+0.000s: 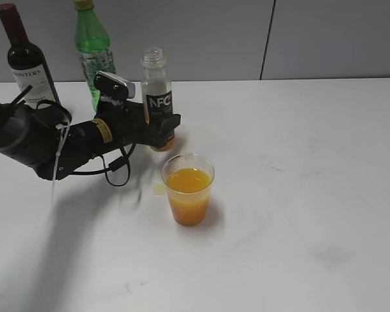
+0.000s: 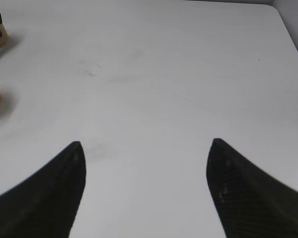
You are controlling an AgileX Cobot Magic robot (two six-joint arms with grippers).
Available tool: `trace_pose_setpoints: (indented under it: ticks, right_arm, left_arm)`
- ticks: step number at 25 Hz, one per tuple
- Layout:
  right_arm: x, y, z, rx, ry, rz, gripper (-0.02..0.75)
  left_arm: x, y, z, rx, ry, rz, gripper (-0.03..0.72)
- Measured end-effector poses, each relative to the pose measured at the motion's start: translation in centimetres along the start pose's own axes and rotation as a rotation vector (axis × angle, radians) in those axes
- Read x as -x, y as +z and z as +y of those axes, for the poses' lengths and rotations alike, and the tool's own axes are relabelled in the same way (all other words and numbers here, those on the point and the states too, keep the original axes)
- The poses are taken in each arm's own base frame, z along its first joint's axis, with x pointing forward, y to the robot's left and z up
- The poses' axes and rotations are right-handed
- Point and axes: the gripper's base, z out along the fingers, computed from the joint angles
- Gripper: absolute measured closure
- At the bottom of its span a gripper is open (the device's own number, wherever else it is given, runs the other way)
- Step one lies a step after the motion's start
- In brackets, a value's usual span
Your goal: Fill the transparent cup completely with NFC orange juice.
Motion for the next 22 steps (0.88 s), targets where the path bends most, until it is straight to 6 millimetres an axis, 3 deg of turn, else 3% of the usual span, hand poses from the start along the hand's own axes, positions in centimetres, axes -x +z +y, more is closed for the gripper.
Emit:
trace_pose_setpoints:
  ticks: [6,13,22]
  right_arm:
    - [0.0,0.0,0.0,0.000,0.000,0.000,0.150]
    - [0.0,0.0,0.0,0.000,0.000,0.000,0.150]
    - [0.0,0.0,0.0,0.000,0.000,0.000,0.150]
  left_arm:
    - [1.0,-0.1,-0.1,-0.013,0.000,-0.097,0.041]
    - [1.6,-0.2,0.2,-0.002,0.002,-0.116,0.024]
    - [6.0,-1.3,1.3,0.040,0.030,-0.222,0.024]
